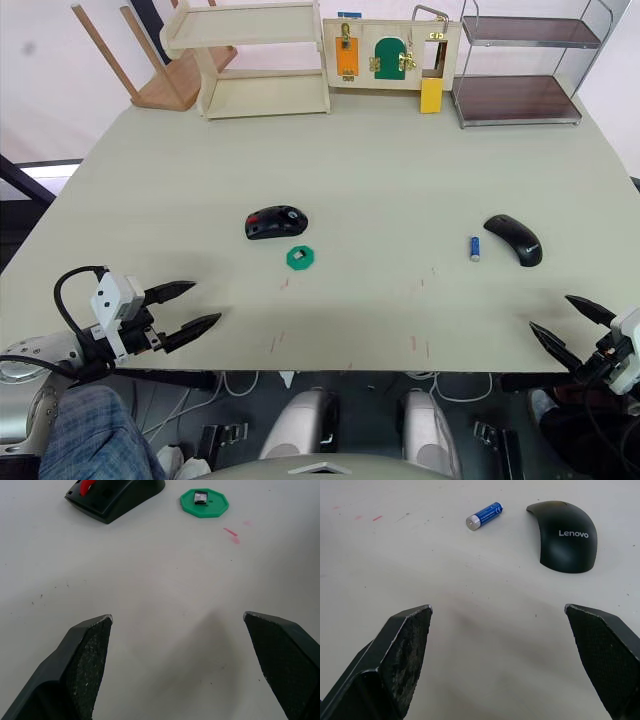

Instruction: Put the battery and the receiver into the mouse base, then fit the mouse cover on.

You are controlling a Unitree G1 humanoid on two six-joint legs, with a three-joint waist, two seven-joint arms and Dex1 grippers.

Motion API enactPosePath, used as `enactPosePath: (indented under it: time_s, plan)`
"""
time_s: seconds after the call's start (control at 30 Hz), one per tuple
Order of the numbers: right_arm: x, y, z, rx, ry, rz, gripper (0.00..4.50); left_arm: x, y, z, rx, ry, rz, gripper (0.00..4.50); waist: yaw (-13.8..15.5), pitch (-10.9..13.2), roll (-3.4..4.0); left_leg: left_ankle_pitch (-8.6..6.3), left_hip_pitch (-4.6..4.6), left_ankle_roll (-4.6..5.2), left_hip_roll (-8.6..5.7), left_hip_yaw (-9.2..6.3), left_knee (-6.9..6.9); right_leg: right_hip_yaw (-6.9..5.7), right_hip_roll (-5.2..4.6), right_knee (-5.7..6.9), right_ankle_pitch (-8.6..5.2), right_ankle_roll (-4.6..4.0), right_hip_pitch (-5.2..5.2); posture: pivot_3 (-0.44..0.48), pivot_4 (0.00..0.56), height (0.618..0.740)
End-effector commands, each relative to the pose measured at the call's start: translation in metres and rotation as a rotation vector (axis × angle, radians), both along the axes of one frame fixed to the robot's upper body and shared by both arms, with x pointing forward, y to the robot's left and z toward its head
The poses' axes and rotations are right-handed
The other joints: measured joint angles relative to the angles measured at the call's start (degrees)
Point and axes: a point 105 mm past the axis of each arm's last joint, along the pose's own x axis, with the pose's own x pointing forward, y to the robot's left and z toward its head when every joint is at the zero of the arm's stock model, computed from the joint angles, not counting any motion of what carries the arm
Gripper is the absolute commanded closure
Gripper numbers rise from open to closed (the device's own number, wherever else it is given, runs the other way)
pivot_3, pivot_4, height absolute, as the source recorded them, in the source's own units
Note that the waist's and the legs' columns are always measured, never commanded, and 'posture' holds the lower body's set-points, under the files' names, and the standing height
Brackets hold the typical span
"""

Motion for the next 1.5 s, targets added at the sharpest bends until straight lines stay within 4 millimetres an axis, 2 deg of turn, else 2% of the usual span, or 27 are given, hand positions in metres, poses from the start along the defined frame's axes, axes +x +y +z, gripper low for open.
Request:
enactPosePath:
  time_s: [0.03,0.17,0.53,0.8,1.07,1.2,1.37,1.5]
  plan:
    - [-0.001,-0.006,0.009,-0.014,-0.045,-0.004,0.04,0.001,-0.003,0.007,-0.006,-0.032,-0.014,0.0,0.0,0.0,0.0,0.0,0.0,0.0,0.0,0.0,0.0,0.0,0.0,0.0,0.0,0.0,0.0,0.0,0.15,0.74]
    - [-0.001,-0.008,0.007,-0.014,-0.047,0.002,0.04,0.001,-0.003,0.007,-0.021,-0.031,-0.007,0.0,0.0,0.0,0.0,0.0,0.0,0.0,0.0,0.01,0.0,0.01,0.0,0.0,0.0,0.0,0.0,0.0,0.15,0.74]
    - [-0.004,0.002,0.008,-0.006,-0.059,0.072,0.04,0.004,-0.004,0.008,-0.028,-0.036,-0.026,0.0,0.0,-0.01,0.0,0.0,0.0,0.0,0.01,0.09,0.0,0.03,0.05,0.01,0.0,-0.01,0.0,0.0,0.15,0.74]
    - [-0.012,0.033,0.012,0.022,-0.072,0.222,0.04,0.024,0.002,0.021,-0.008,-0.086,-0.069,0.0,0.06,-0.03,0.01,0.0,0.02,0.0,0.01,0.08,0.01,0.01,0.14,0.04,0.01,-0.02,0.0,0.0,0.15,0.74]
    - [-0.011,0.064,0.032,0.134,-0.162,0.314,0.04,0.054,0.002,0.027,0.048,-0.101,-0.226,0.0,0.14,-0.05,0.0,0.0,0.04,0.0,-0.03,0.12,0.03,0.03,0.2,0.06,0.04,-0.02,0.01,0.0,0.15,0.74]
    - [-0.012,0.076,0.04,0.169,-0.19,0.357,0.04,0.08,0.001,0.036,0.047,-0.124,-0.263,0.0,0.23,-0.06,-0.06,0.0,-0.02,0.0,-0.07,0.03,0.04,-0.05,0.26,0.06,0.17,0.18,0.01,0.0,0.15,0.74]
    - [-0.016,0.086,0.041,0.196,-0.197,0.383,0.04,0.111,-0.007,0.05,0.083,-0.153,-0.31,0.0,0.2,-0.07,-0.1,0.01,-0.04,-0.01,-0.06,0.01,0.1,-0.04,0.34,0.08,0.2,0.17,0.01,0.0,0.15,0.74]
    - [-0.019,0.089,0.038,0.203,-0.198,0.382,0.04,0.126,-0.013,0.058,0.097,-0.172,-0.324,0.0,0.09,-0.06,-0.14,0.0,-0.1,0.0,-0.06,0.01,0.12,-0.04,0.38,0.09,0.2,0.18,-0.01,0.0,0.15,0.74]
